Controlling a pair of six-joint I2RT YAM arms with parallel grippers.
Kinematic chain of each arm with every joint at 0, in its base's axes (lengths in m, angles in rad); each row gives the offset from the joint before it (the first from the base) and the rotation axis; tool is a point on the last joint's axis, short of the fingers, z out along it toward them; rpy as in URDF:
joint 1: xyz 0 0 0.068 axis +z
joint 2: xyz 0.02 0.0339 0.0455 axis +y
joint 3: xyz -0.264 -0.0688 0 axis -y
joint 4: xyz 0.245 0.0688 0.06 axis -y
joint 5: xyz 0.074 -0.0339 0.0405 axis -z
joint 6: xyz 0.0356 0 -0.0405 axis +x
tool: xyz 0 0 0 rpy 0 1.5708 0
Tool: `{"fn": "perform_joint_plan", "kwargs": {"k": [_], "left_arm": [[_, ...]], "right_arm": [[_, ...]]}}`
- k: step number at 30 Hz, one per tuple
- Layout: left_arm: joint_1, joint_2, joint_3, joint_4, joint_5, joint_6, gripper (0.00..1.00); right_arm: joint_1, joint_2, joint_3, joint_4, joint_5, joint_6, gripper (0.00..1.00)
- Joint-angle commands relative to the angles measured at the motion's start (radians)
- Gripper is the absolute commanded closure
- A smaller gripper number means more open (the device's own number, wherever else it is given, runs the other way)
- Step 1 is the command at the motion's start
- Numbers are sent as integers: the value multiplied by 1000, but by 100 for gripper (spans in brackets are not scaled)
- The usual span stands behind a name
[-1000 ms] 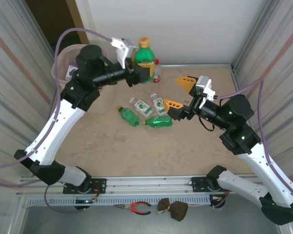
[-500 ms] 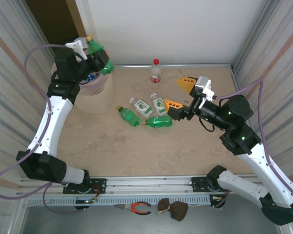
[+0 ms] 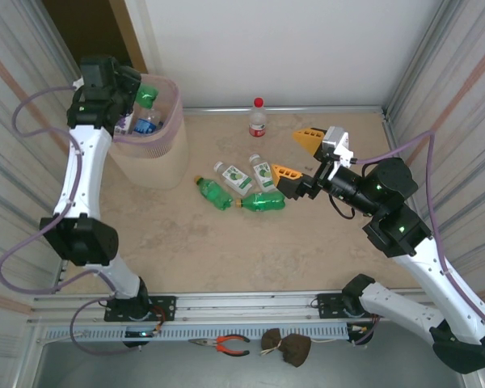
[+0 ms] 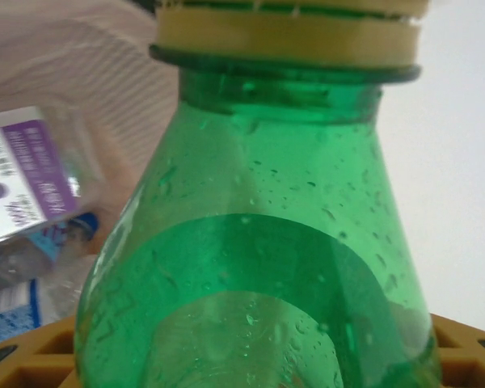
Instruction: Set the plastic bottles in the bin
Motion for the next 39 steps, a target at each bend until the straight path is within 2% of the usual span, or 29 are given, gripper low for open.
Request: {"fn": "perform_joint_plan", "kwargs": {"k": [1,10,17,20,26,30,35,39], "left_arm": [[7,58,48,-94,-17,-163,70],[9,237,136,-2,116,-278,65],[14,291,129,65,130,-332,62],[20,307,140,62,139,-352,54],[25,288,139,37,154,-369,30],[25,245,125,13,132,-367,19],[26,186,99,20,127,-365,13],[27,159,94,31,138,-354,14]], "right_arm": [[5,-15,-7,-8,25,-22,12],[5,-20,-17,-15,40,-24,13],[5,-16,-9,-19,52,-35,13],[6,-10,-1,-19,51,-39,13],[6,0,6,-16,47,-40,13],[5,-2,10,-16,39,-39,13],[5,-12,5,-17,41,-35,13],[5,-16,3,-18,42,-33,13]]}}
